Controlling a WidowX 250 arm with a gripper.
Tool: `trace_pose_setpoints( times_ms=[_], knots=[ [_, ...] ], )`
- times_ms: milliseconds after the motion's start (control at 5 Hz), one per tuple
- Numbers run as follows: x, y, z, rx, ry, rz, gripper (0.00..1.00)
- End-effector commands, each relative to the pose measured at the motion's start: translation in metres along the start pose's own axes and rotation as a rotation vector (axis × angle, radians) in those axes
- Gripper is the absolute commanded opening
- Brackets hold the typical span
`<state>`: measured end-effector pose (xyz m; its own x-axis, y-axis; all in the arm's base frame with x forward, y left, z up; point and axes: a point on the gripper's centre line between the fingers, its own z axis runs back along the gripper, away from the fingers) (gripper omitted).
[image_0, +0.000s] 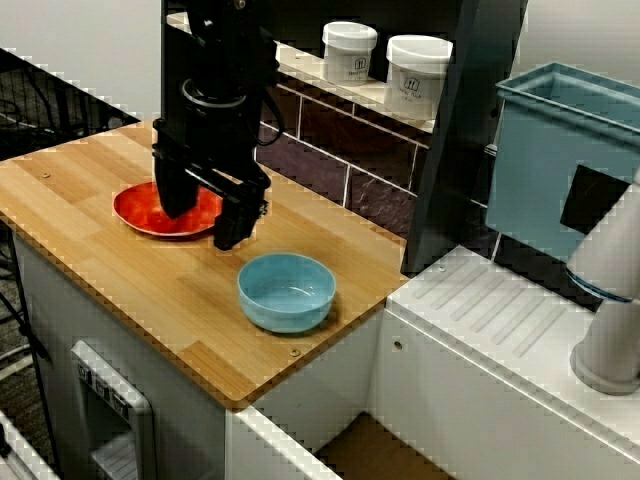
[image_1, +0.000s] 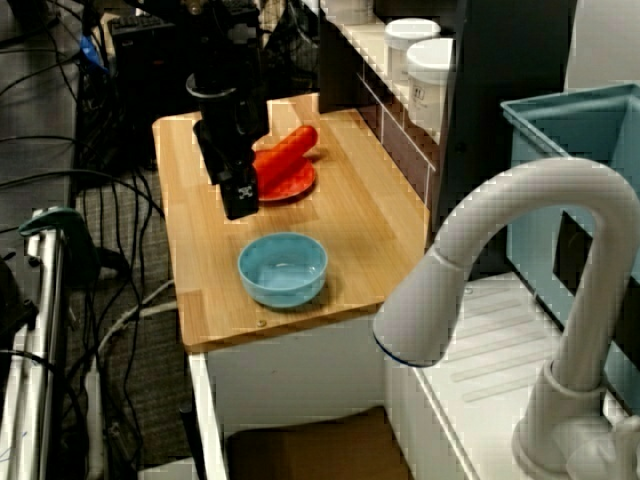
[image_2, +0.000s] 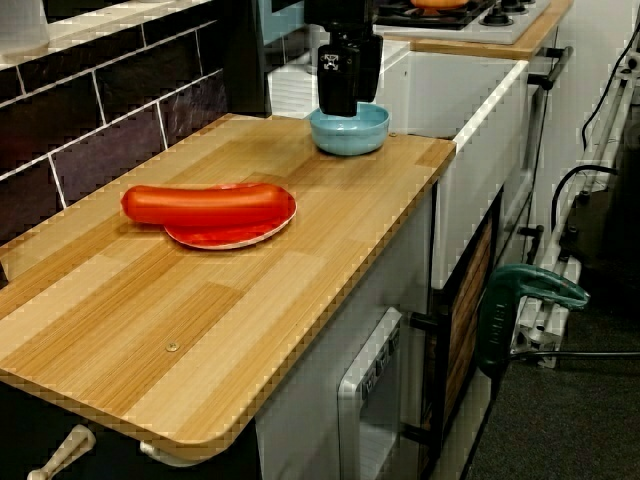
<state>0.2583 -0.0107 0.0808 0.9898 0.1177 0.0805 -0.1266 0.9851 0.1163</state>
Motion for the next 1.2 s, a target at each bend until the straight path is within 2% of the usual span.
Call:
trace_pose_setpoints(
  times_ms=[0,400,600,1000],
  knots=[
    [0.005,-0.011,-0.008,-0.01,-0.035,0.003,1.0],
    [0.008,-0.018,-0.029,0.004,-0.018,0.015,1.0],
    [0.01,-0.015,-0.037,0.013,-0.008,0.026,1.0],
    [0.012,0.007,-0.044,0.026,0.011,0.041,1.0]
  ],
)
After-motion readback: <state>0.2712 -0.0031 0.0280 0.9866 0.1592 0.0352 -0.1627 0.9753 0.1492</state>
